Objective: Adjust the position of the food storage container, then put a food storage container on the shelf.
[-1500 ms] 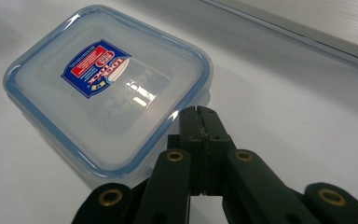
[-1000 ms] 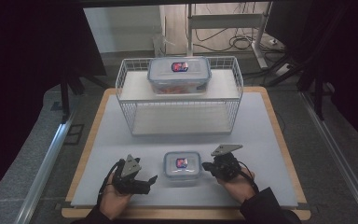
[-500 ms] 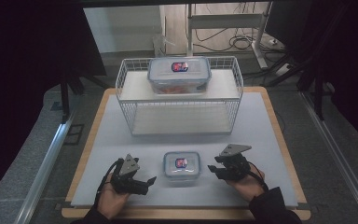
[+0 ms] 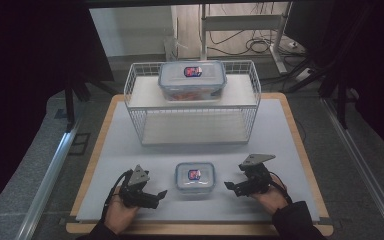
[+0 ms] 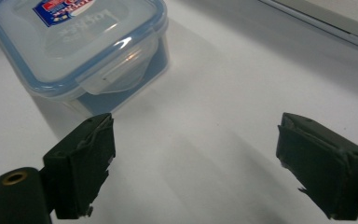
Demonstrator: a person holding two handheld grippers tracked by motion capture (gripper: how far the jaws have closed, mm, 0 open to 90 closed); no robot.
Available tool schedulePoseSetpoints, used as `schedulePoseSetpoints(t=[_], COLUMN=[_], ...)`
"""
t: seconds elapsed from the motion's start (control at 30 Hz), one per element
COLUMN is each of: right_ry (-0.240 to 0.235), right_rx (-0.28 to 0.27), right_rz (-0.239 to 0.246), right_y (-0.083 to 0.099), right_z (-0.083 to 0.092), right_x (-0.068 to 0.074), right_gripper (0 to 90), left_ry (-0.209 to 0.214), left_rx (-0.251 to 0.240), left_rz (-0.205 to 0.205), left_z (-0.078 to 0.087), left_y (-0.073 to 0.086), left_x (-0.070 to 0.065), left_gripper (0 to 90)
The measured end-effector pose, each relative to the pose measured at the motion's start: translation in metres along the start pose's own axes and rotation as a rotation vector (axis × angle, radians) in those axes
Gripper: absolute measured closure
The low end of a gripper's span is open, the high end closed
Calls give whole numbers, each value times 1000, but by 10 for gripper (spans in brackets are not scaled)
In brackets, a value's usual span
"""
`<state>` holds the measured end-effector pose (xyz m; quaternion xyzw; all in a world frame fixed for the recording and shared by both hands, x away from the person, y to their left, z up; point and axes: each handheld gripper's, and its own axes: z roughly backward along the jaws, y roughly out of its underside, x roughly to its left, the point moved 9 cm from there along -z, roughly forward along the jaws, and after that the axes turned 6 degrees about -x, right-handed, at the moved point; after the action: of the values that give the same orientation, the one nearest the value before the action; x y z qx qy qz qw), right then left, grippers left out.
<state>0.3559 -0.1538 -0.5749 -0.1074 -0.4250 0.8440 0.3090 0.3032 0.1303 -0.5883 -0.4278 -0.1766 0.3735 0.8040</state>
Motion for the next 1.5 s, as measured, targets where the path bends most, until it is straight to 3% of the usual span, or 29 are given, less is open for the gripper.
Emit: schedulePoseSetpoints(t=[0.43, 0.7, 0.83, 0.93, 1.13, 1.23, 1.4, 1.5], right_ry=[-15, -12, -40, -61, -119, -147, -153, -184], right_rx=[-22, -26, -20, -13, -3, -2, 33, 55], right_rz=[-14, 19, 44, 36, -14, 23, 8, -19], right_y=[-7, -13, -15, -17, -25, -29, -30, -27], right_z=[4, 3, 0, -2, -5, -6, -16, -24], right_x=[3, 7, 14, 20, 30, 39, 43, 43], right_gripper=[46, 35, 35, 12, 15, 42, 79, 81], left_ry=[35, 52, 44, 61, 125, 175, 227, 267], left_rx=[3, 24, 57, 48, 23, 16, 46, 55], left_rz=[73, 61, 54, 61, 77, 104, 105, 120], left_z=[3, 3, 0, -1, -11, -17, -30, -36], left_y=[-3, -7, -8, -13, -25, -31, -36, -41], left_x=[-2, -5, -6, -8, -13, -16, -23, -28], left_gripper=[59, 54, 52, 43, 27, 27, 56, 73])
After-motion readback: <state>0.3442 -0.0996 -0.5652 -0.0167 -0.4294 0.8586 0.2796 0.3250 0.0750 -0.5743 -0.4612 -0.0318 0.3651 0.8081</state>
